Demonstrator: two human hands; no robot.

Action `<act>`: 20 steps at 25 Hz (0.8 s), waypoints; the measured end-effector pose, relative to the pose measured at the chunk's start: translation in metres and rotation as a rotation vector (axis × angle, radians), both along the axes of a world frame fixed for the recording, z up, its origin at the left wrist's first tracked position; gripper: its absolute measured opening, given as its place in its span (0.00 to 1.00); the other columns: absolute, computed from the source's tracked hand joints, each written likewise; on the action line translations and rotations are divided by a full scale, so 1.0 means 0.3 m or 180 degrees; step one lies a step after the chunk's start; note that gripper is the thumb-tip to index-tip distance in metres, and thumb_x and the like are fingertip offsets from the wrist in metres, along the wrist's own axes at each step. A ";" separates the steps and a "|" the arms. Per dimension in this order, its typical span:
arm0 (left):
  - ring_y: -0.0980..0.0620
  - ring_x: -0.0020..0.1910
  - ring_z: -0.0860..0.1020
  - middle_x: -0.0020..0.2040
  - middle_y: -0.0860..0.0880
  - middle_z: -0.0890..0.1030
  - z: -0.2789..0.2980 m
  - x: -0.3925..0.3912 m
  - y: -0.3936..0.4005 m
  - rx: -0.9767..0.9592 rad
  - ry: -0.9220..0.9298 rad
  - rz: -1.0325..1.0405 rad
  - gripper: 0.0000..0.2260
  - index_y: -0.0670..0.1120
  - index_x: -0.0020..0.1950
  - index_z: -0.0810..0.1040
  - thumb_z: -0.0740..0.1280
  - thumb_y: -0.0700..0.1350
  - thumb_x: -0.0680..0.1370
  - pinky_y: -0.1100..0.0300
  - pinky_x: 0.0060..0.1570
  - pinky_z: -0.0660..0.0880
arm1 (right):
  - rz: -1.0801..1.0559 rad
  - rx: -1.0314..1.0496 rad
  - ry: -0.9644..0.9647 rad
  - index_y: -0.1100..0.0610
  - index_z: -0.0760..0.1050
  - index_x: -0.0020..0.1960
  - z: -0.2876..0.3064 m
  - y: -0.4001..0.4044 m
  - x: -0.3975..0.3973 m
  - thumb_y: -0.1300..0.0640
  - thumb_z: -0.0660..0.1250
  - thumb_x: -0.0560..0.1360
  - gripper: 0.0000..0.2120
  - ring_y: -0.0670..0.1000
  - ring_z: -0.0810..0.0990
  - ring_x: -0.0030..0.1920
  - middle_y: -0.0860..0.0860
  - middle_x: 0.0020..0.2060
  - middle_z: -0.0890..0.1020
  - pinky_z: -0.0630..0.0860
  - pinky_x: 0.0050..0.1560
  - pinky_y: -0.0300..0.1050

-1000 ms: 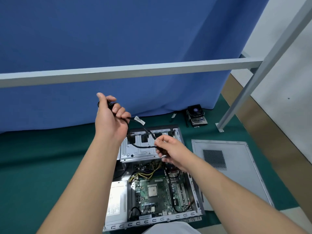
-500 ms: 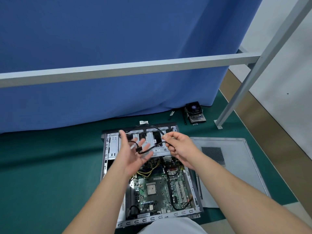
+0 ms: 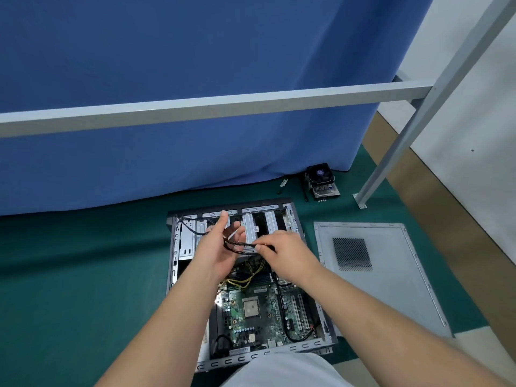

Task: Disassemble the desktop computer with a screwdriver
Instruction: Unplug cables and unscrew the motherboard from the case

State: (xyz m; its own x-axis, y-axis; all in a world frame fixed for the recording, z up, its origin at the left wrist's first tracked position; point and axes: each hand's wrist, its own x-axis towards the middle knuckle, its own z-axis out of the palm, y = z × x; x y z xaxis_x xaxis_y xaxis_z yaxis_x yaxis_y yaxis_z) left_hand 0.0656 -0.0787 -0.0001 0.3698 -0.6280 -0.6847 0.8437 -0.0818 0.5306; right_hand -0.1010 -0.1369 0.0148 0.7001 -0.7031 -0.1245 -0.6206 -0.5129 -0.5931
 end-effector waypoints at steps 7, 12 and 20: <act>0.54 0.36 0.81 0.45 0.42 0.83 0.003 -0.031 -0.005 -0.0308 0.0002 0.1134 0.03 0.47 0.52 0.76 0.68 0.45 0.83 0.65 0.35 0.79 | -0.2790 0.3158 -0.1299 0.56 0.66 0.76 -0.022 0.094 0.011 0.39 0.73 0.74 0.38 0.48 0.85 0.48 0.51 0.58 0.81 0.80 0.63 0.53; 0.58 0.27 0.71 0.35 0.46 0.79 -0.002 -0.109 -0.006 -0.0146 -0.0437 0.0388 0.03 0.47 0.51 0.75 0.67 0.45 0.83 0.68 0.27 0.71 | -0.2856 0.4188 -0.2134 0.57 0.68 0.75 -0.045 0.120 0.060 0.50 0.62 0.85 0.21 0.55 0.82 0.60 0.60 0.64 0.81 0.77 0.66 0.53; 0.45 0.50 0.84 0.48 0.43 0.87 -0.075 -0.139 -0.009 0.0791 -0.1586 -0.0587 0.07 0.45 0.48 0.82 0.68 0.45 0.83 0.48 0.57 0.81 | -0.2383 0.3804 -0.1659 0.48 0.68 0.70 -0.001 0.104 0.050 0.80 0.59 0.73 0.36 0.59 0.77 0.66 0.56 0.64 0.80 0.74 0.66 0.46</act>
